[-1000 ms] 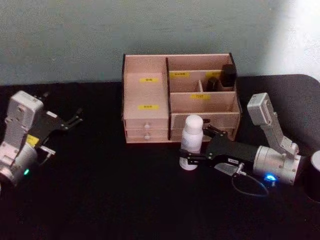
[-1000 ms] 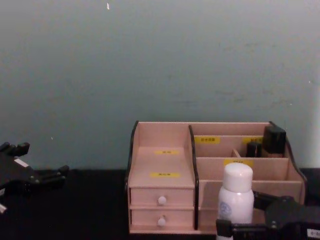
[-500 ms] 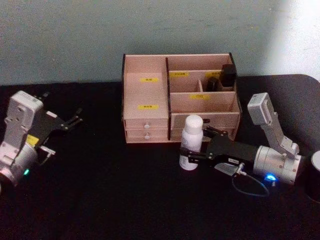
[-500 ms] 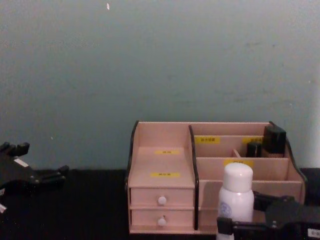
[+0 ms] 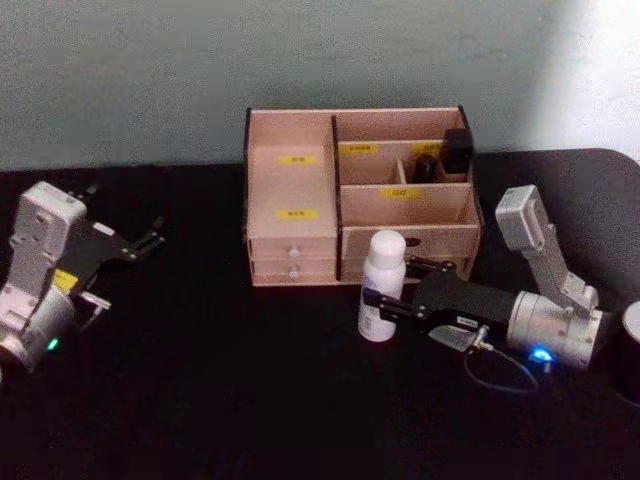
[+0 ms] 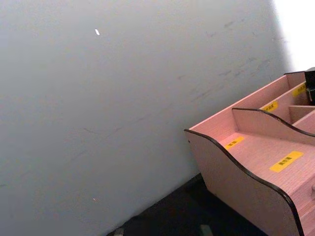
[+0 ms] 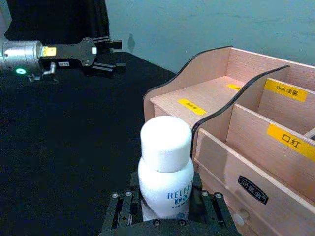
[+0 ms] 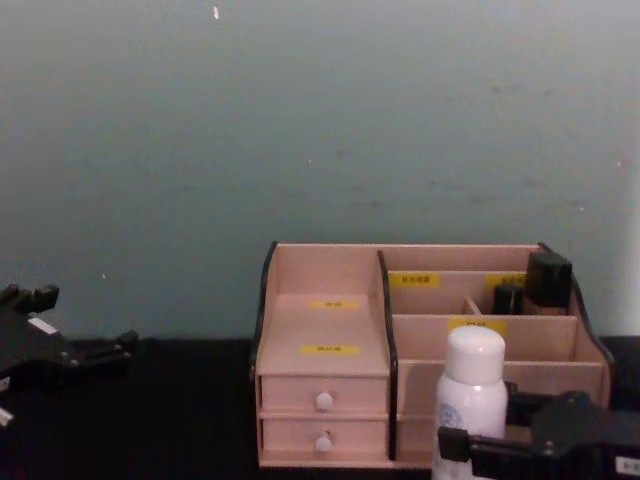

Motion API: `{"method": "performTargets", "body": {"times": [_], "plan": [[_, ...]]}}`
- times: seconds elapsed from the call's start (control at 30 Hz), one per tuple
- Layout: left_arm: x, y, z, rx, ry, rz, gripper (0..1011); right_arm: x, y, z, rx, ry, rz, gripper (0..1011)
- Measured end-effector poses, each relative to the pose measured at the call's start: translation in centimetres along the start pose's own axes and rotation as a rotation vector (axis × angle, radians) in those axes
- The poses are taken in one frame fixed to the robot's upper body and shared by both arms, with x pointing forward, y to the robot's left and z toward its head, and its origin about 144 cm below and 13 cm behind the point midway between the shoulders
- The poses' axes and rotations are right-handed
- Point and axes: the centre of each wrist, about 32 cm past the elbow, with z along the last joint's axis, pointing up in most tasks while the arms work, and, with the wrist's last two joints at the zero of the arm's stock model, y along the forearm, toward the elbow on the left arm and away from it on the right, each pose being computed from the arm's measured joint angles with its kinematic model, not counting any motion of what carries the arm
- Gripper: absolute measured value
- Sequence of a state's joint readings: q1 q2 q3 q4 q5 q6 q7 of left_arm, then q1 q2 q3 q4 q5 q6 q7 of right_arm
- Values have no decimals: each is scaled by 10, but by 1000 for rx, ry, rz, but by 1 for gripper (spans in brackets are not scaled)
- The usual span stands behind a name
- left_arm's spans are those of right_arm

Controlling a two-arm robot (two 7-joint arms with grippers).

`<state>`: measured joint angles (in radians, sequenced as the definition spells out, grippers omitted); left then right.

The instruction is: Pick up the facial cleanser and watermelon frost from the table and place them into the tiered storage box.

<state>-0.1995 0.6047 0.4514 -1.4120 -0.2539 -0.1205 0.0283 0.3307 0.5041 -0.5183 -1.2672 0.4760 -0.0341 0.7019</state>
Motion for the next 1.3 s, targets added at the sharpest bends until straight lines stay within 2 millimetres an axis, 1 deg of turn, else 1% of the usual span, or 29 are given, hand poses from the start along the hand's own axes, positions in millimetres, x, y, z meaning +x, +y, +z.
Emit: {"method": "performTargets", "body": {"times": [0.33,0.5,0.67,0.77,0.8,0.87,0.93,1.1,1.3], "plan": [[0,0,0,0,0,0,1001,0,0,0,0,-1,0,594],[0,0,0,0,0,0,1001,-1,-2,6,9,-22,23,594],[0,0,0,0,0,0,1001,0,-6,22,60,-21,49,594],[0,0,0,0,0,0,1001,1,-7,31,83,-26,46,594],[0,0,0,0,0,0,1001,3,-6,38,100,-32,38,594],[0,0,0,0,0,0,1001,5,-5,44,118,-38,25,594],[0,0,0,0,0,0,1001,9,-2,54,147,-47,2,594],[0,0,0,0,0,0,1001,19,7,71,196,-63,-68,594],[0,0,0,0,0,0,1001,32,18,82,210,-93,-126,594]]}}
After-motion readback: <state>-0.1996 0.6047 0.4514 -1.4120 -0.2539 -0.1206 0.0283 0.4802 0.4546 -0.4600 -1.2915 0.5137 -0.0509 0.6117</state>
